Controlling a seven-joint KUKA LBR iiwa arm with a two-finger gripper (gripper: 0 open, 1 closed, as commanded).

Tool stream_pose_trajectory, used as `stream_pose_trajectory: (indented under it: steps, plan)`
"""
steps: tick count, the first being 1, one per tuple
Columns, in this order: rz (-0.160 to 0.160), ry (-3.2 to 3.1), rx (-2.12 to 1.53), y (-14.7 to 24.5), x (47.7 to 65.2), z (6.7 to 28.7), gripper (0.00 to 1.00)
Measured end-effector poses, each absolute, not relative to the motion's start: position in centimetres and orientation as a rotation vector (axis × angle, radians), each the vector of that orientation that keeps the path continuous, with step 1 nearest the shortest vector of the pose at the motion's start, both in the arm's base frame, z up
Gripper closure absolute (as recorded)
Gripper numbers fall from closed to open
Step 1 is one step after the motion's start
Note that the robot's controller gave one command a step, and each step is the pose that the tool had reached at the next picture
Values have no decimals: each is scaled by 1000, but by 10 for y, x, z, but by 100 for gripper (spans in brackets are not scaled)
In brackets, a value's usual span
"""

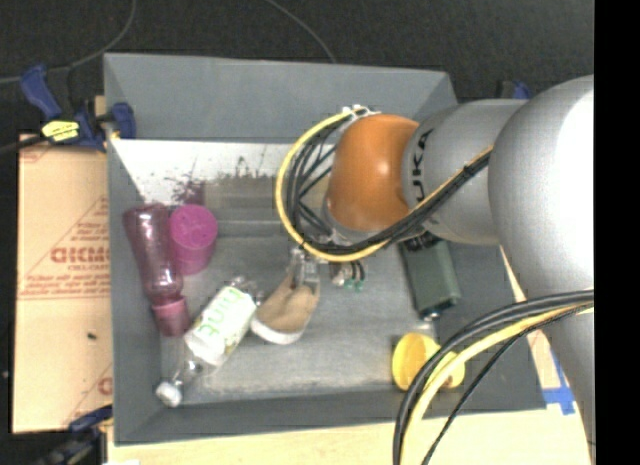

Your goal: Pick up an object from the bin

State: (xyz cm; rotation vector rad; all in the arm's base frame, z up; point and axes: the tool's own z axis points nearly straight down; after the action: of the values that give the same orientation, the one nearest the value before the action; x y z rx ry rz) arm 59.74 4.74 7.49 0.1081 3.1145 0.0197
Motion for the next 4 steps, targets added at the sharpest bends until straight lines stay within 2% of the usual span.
stream_pose_trajectory:
  steps: [1,2,3,4]
  plan:
    - [36,3081,323,41,583,76,100]
    - [29,3092,267,42,588,75,100]
    - [38,3074,321,32,579,112,100]
    - [32,3083,322,30,591,114,100]
